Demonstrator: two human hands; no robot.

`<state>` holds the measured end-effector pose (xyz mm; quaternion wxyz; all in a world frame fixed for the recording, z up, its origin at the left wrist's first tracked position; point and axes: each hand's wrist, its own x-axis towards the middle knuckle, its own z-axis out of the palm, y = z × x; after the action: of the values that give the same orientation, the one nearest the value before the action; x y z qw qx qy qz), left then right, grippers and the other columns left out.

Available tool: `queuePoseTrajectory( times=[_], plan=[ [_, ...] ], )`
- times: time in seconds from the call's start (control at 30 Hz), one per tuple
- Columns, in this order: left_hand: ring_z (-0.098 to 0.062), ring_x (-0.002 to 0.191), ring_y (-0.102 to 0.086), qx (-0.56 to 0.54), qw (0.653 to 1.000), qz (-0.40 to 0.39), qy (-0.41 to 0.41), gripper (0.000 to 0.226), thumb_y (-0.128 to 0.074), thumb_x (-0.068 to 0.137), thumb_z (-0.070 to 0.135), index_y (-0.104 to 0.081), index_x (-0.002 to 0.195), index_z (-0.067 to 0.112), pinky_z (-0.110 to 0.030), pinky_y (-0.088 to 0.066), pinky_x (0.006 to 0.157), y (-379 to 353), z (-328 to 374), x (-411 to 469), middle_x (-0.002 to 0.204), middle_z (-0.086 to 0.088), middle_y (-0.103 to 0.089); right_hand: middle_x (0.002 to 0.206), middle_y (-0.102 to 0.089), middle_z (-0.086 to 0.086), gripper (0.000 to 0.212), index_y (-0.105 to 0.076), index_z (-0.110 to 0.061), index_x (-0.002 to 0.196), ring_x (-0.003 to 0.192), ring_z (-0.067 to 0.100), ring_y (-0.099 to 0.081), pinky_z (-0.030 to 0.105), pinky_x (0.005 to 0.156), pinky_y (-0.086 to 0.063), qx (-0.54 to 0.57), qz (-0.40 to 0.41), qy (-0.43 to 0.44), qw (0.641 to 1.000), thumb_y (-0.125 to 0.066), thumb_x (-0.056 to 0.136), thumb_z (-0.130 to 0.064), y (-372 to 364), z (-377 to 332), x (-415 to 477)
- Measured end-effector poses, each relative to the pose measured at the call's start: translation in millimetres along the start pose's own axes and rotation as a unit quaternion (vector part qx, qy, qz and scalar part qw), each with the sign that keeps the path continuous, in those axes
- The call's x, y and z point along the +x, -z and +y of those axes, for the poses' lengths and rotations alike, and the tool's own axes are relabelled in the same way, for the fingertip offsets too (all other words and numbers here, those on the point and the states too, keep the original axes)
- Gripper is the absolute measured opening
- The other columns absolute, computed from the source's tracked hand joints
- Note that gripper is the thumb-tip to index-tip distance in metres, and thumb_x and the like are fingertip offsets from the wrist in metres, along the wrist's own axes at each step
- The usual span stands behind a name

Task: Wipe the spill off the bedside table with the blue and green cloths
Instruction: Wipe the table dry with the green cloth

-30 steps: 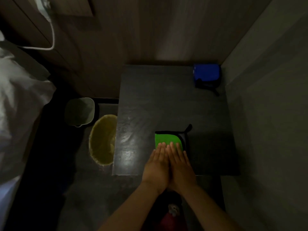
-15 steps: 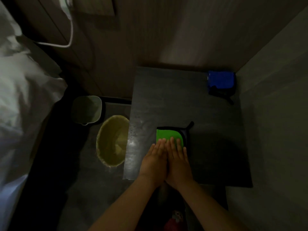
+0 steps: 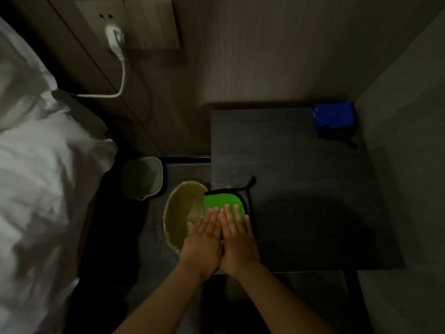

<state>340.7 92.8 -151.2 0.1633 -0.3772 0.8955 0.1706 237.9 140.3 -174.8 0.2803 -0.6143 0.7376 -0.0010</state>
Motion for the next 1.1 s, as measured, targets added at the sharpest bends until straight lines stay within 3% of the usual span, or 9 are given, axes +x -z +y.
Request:
queuePoseTrajectory(
  times=[0.27, 0.77, 1.1],
  plan=[
    [-0.022, 0.147, 0.015, -0.005, 1.0, -0.013, 0.019, 0.064, -0.021, 0.098, 0.034, 0.009, 0.148, 0.007, -0.034, 0.008, 0.121, 0, 17, 8, 0.159, -0.013, 0.011, 0.151, 0.027, -0.003, 0.075, 0.008, -0.019, 0.15, 0.141, 0.019, 0.028, 0.035, 0.116, 0.019, 0.025, 0.002, 0.03, 0.999, -0.037, 0.093, -0.034, 12, 17, -6],
    [-0.027, 0.147, 0.011, 0.034, 0.998, -0.012, -0.06, 0.063, -0.024, 0.098, 0.026, 0.006, 0.148, 0.001, -0.038, 0.01, 0.119, 24, 121, 101, 0.159, -0.015, 0.007, 0.157, 0.021, 0.005, 0.078, 0.024, -0.018, 0.142, 0.135, 0.02, 0.034, 0.034, 0.113, 0.018, -0.053, 0.024, -0.076, 0.995, -0.032, 0.093, -0.041, 50, 145, -3],
    [-0.016, 0.148, 0.005, -0.006, 0.999, 0.039, -0.03, 0.06, -0.024, 0.099, 0.03, 0.0, 0.151, 0.012, -0.035, 0.006, 0.12, 22, 58, 102, 0.161, -0.004, 0.002, 0.157, 0.022, 0.006, 0.079, 0.018, -0.017, 0.147, 0.138, 0.022, 0.031, 0.039, 0.112, 0.02, -0.032, 0.015, -0.051, 0.998, -0.033, 0.092, -0.041, 53, 97, 38]
  ],
)
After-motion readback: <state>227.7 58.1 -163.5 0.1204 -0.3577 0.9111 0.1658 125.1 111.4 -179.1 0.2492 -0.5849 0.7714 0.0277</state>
